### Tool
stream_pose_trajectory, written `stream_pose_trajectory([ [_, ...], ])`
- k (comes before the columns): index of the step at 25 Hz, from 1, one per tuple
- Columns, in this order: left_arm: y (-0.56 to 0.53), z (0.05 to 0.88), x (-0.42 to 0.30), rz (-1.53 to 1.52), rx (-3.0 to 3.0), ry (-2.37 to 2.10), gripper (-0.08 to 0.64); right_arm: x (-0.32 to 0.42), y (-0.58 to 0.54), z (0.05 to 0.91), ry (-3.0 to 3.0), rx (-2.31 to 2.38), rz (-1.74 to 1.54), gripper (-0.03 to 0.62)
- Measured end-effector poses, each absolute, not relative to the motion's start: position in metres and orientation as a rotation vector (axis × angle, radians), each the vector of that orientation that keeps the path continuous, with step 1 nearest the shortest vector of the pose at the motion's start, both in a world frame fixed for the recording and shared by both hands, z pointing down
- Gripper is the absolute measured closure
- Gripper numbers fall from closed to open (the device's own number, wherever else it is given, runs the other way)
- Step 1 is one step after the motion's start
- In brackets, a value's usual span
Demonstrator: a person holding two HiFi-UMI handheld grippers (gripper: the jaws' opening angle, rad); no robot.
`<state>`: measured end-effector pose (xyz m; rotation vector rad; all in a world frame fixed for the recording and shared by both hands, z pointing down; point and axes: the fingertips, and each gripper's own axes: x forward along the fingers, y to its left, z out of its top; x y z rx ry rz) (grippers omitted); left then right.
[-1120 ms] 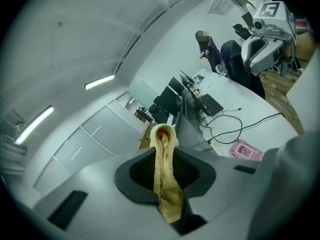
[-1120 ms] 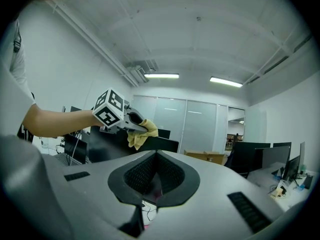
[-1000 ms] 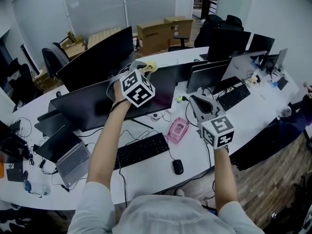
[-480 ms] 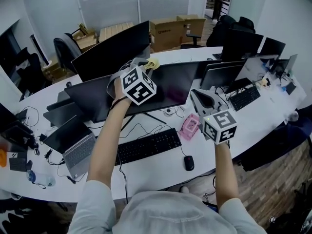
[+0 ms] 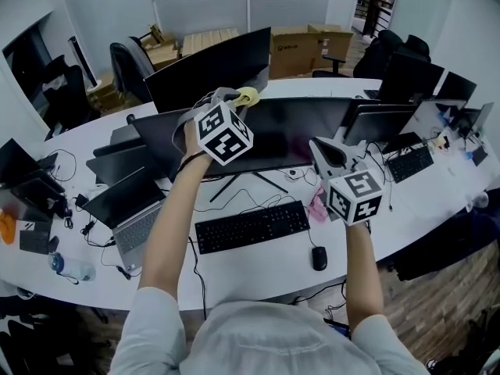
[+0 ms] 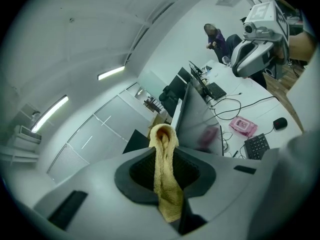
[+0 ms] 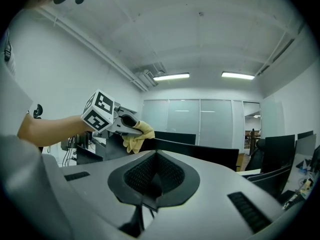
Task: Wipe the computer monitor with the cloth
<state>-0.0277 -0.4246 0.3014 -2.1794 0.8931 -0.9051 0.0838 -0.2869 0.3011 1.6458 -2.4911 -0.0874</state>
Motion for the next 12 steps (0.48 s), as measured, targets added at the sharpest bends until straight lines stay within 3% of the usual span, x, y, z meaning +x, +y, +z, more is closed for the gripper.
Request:
stream_pose_trajectory([
  [12,-0.431,0.305,-0.136,-0.931,-2.152,1.022,0.482,-0.015,-0.301,0.297,-2.639,1.480,-0.093,0.565],
])
